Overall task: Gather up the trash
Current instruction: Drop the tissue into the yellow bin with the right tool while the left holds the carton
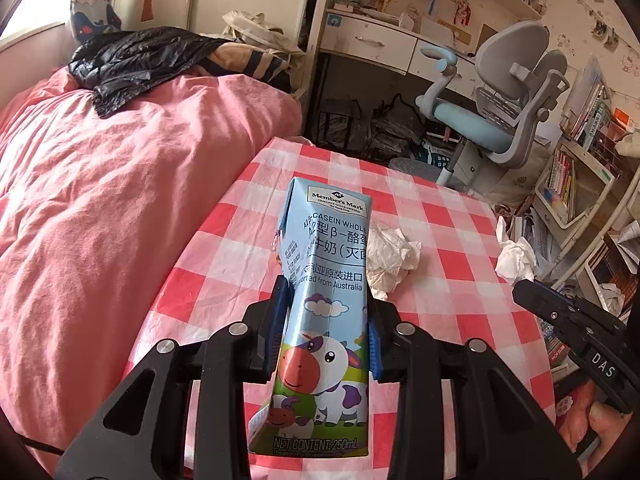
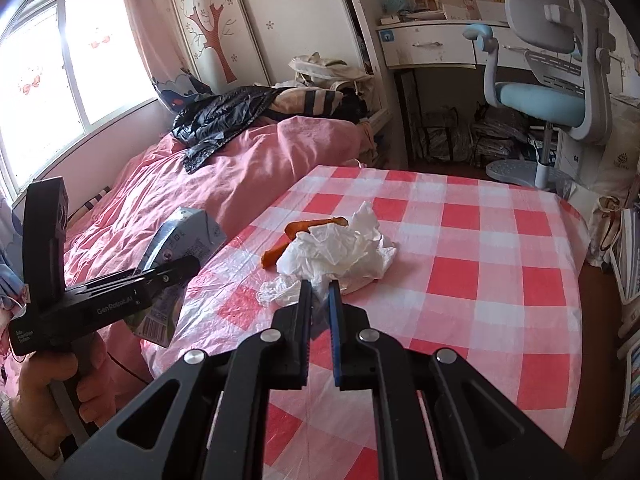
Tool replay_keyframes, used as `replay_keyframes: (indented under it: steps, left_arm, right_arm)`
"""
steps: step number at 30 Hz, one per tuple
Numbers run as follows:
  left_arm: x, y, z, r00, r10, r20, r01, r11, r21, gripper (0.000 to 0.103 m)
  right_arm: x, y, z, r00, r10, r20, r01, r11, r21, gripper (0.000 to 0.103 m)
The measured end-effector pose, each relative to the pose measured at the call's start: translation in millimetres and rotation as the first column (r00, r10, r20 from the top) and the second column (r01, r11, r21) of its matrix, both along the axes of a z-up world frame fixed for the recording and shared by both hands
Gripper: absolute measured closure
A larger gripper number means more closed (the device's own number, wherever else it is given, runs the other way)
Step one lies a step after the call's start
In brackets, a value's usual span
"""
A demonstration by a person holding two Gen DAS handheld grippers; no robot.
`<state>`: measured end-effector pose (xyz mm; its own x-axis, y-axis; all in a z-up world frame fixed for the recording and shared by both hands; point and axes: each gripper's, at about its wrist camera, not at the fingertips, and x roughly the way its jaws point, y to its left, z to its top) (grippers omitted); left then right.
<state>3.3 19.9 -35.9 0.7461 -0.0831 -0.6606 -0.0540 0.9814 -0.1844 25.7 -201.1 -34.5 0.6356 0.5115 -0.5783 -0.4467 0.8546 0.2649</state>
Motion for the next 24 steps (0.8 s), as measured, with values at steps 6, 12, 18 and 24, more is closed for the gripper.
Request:
replay_keyframes:
  steps: [6,12,18,24]
  left_arm:
    - [-14,-5,12,0.998,-0.017,0.056,0.016,1.000,0.020,0.071]
    - [-26,-9,18,0.996,-0.027,0.085,0.024,0.999,0.034,0.071]
    - [-37,-11,20,0.994,-0.034,0.099,0.030,0.999,0.043,0.071]
    - [-48,-10,22,0.993,-0.038,0.115,0.033,0.999,0.043,0.071]
  right_arm:
    - [-31,8,7,0.998,0.039,0.051,-0.038,0.999,-0.009,0.094]
    - [-60,17,7,0.994,0.080,0.076,-0.076,0.996,-0.054,0.094]
    - [-79,25,4,0.990,0.119,0.071,-0.114,0.991,-0.071,0.094]
    - [-108,40,-14,0.981,0.192,-0.002,-0.191,0.976,-0.102,0.094]
